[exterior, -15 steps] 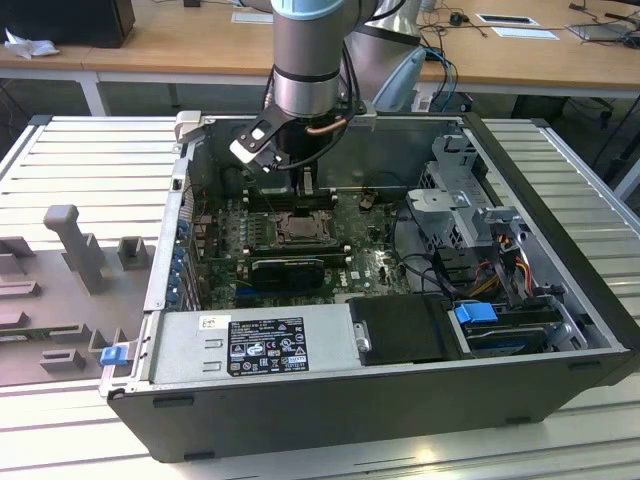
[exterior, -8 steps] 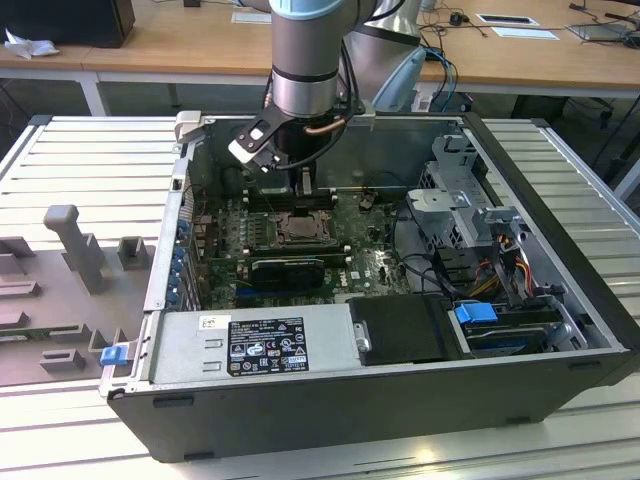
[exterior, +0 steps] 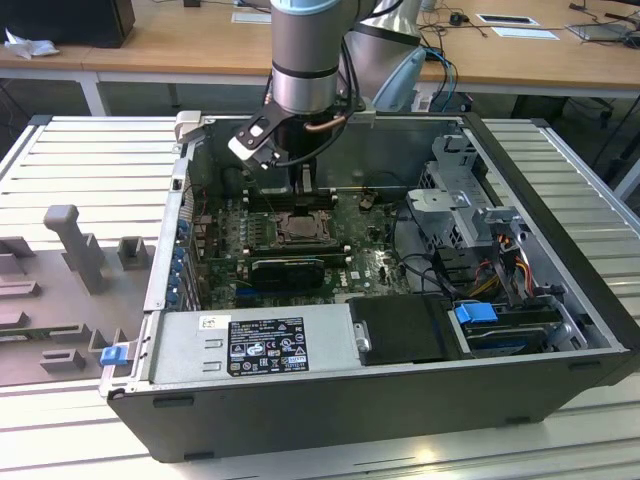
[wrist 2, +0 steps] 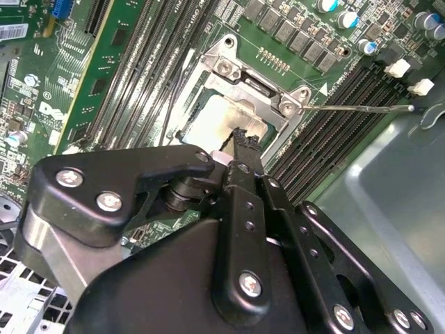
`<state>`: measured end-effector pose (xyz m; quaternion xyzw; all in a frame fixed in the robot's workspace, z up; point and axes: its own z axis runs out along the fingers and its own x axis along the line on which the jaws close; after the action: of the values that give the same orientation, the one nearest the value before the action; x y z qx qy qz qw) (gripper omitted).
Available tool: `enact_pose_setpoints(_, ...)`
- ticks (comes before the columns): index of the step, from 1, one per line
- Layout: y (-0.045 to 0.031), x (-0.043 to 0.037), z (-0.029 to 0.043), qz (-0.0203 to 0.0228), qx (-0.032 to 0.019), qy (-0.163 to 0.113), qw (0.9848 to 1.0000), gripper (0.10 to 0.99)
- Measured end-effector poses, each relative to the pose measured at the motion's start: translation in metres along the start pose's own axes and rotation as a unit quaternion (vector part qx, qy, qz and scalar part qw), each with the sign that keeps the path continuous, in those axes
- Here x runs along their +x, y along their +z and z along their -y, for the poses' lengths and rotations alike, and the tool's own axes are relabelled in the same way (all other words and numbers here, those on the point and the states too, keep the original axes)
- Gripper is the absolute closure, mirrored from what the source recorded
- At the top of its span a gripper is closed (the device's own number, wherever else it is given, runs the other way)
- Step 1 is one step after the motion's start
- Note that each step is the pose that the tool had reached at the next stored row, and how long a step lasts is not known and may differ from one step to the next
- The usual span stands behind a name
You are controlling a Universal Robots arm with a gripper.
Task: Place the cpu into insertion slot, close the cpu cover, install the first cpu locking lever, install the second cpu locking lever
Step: 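Install the first cpu locking lever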
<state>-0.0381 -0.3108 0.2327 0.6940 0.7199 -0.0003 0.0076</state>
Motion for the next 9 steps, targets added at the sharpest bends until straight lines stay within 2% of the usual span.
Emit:
enact_pose_setpoints(4, -0.0042, 0.0, -0.0001, 0.0, 0.0, 0.0, 1.0, 0.98)
enact_pose_setpoints(9, -0.0188, -0.0002, -0.0002, -0.0001, -0.0001, 0.0, 1.0, 0.98)
